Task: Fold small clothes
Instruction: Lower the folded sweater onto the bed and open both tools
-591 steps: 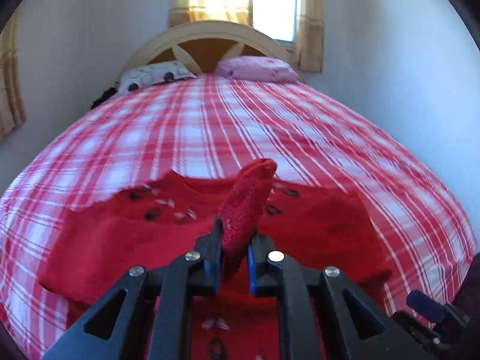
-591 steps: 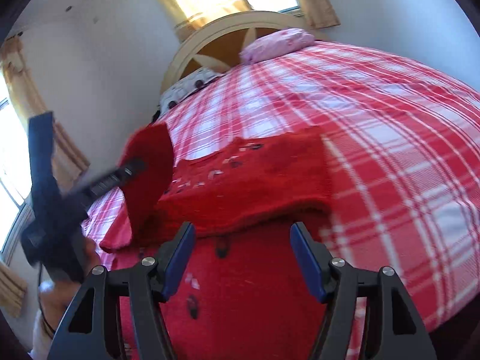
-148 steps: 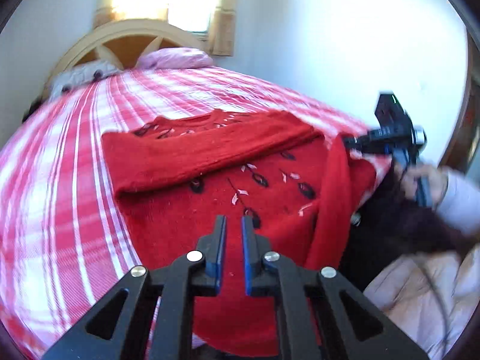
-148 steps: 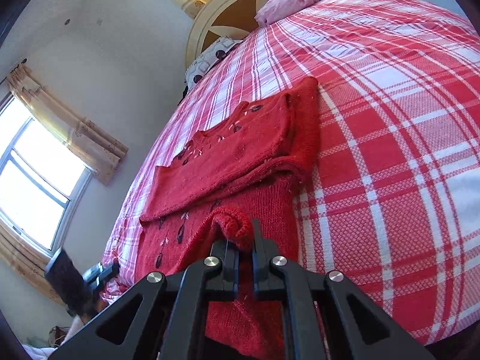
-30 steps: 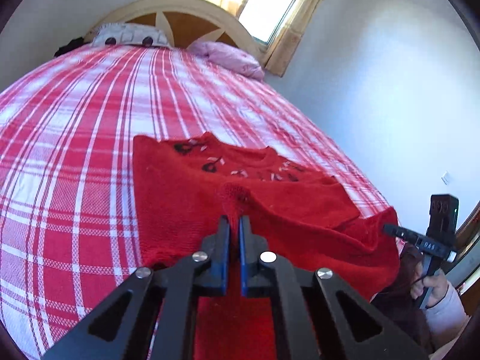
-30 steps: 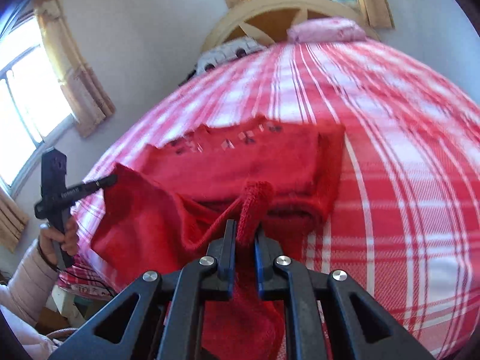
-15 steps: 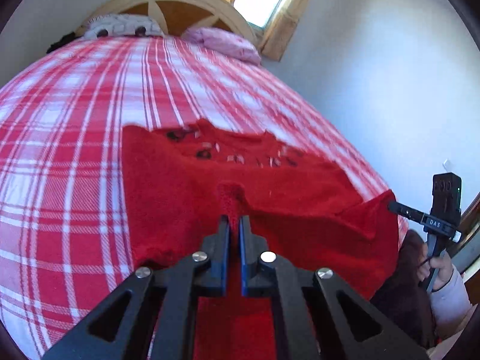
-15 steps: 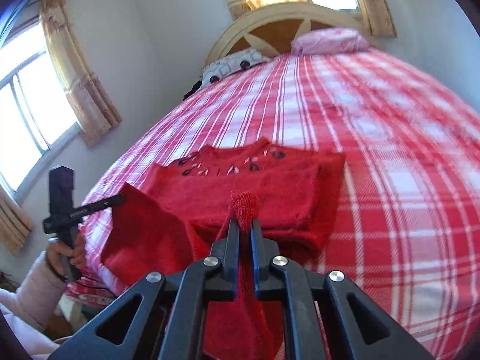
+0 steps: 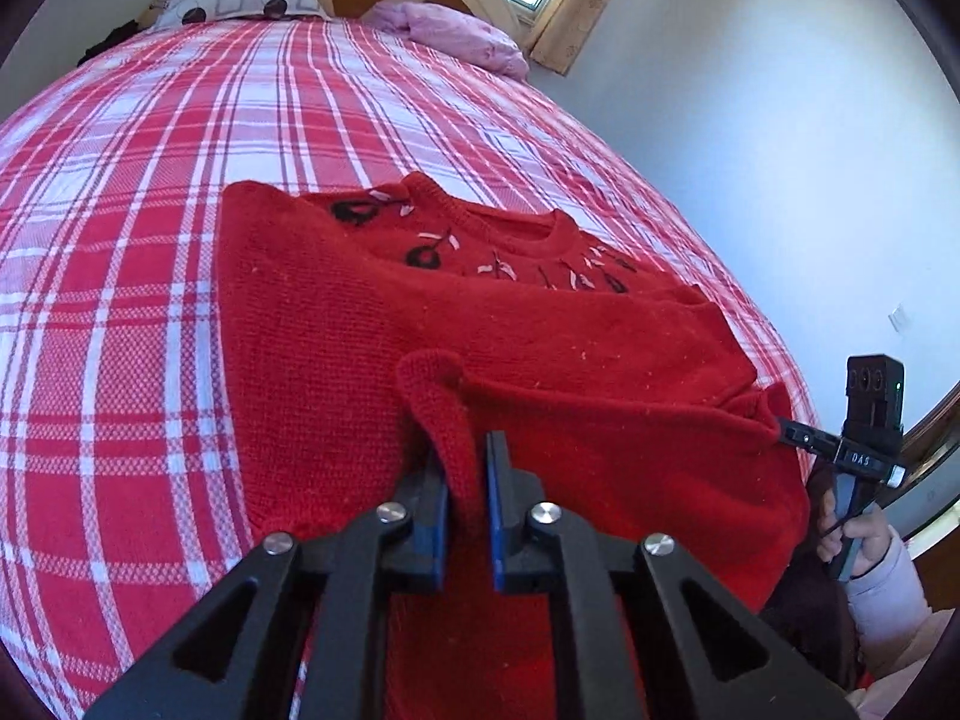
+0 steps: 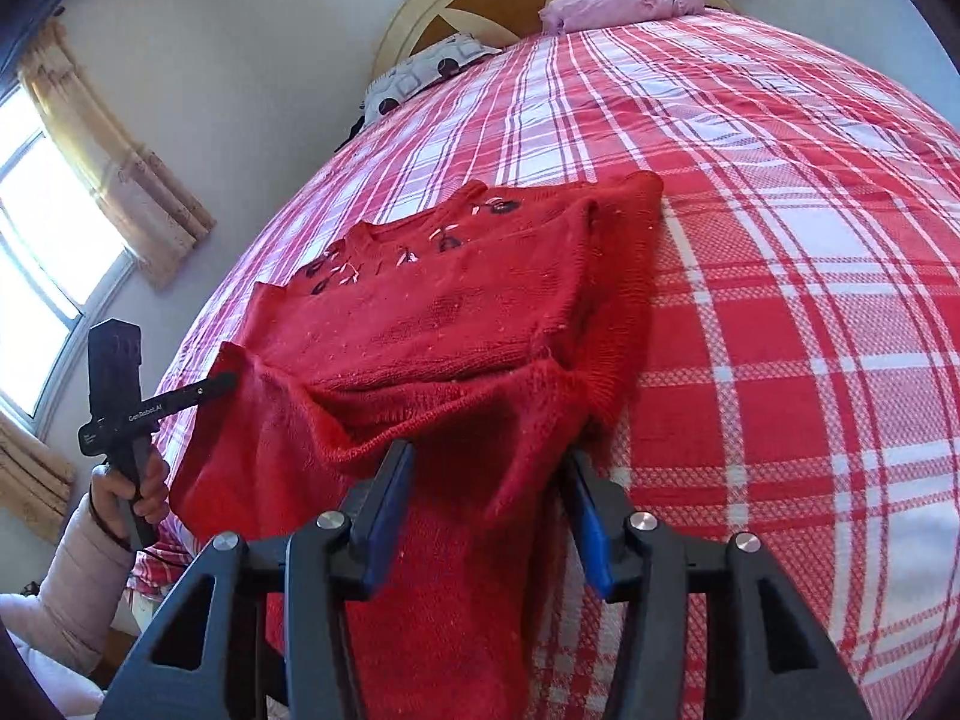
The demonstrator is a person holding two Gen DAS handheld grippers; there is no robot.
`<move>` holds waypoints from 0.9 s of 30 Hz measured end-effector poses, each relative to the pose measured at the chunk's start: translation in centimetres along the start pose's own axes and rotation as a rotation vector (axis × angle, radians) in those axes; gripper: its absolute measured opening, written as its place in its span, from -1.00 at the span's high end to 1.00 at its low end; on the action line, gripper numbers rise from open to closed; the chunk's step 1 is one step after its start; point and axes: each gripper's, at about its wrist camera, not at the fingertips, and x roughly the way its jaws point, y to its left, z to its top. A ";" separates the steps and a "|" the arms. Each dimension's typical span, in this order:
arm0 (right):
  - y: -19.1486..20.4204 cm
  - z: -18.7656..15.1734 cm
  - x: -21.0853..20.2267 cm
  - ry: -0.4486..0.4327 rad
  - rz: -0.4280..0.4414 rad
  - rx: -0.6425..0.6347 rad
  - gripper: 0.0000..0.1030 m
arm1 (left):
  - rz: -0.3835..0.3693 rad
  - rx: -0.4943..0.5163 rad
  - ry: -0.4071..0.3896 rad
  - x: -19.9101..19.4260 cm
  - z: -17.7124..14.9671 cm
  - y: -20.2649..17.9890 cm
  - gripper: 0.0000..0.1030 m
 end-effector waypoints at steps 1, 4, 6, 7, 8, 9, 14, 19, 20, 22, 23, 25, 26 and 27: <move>0.1 0.0 0.0 -0.007 0.001 -0.010 0.02 | -0.009 -0.010 -0.001 0.1 0.2 0.2 0.79; 0.6 -0.2 0.4 0.002 -0.052 -0.064 0.52 | -0.033 -0.050 0.002 0.6 0.7 0.5 0.79; 0.8 -0.3 0.3 0.002 -0.104 -0.090 0.78 | -0.036 -0.047 -0.008 0.6 0.6 0.3 0.79; 0.7 -0.4 0.1 -0.004 -0.103 -0.086 0.82 | -0.011 -0.028 -0.005 0.7 0.5 0.0 0.79; 0.7 -0.5 -0.3 -0.013 -0.107 -0.082 0.85 | 0.016 -0.013 -0.007 0.6 0.3 -0.3 0.82; 0.8 -0.5 -0.7 -0.024 -0.119 -0.084 0.88 | 0.028 -0.010 -0.009 0.3 0.2 -0.4 0.85; 2.4 0.0 -3.7 -0.101 -0.107 -0.112 0.91 | -0.011 -0.056 -0.101 -3.0 0.0 -0.6 0.88; 4.8 2.3 -6.4 -0.194 -0.077 -0.158 0.91 | -0.024 -0.060 -0.208 -6.6 1.4 -1.2 0.88; 5.1 2.9 -6.7 -0.210 -0.071 -0.162 0.91 | -0.025 -0.060 -0.212 -6.5 1.8 -1.2 0.88; 5.6 4.1 -6.7 -0.229 -0.071 -0.179 0.91 | -0.012 -0.058 -0.227 -6.6 2.7 -1.3 0.88; 5.9 4.9 -6.6 -0.237 -0.077 -0.193 0.91 | -0.008 -0.058 -0.236 -6.7 3.1 -1.2 0.88; 6.3 6.5 -6.0 -0.244 -0.081 -0.214 0.91 | -0.017 -0.074 -0.267 -7.0 4.3 -0.8 0.88; 6.5 7.5 -5.7 -0.246 -0.079 -0.223 0.91 | -0.021 -0.089 -0.283 -7.1 5.0 -0.5 0.88; 6.5 8.6 -5.3 -0.248 -0.077 -0.230 0.91 | -0.021 -0.104 -0.297 -7.2 5.4 0.0 0.88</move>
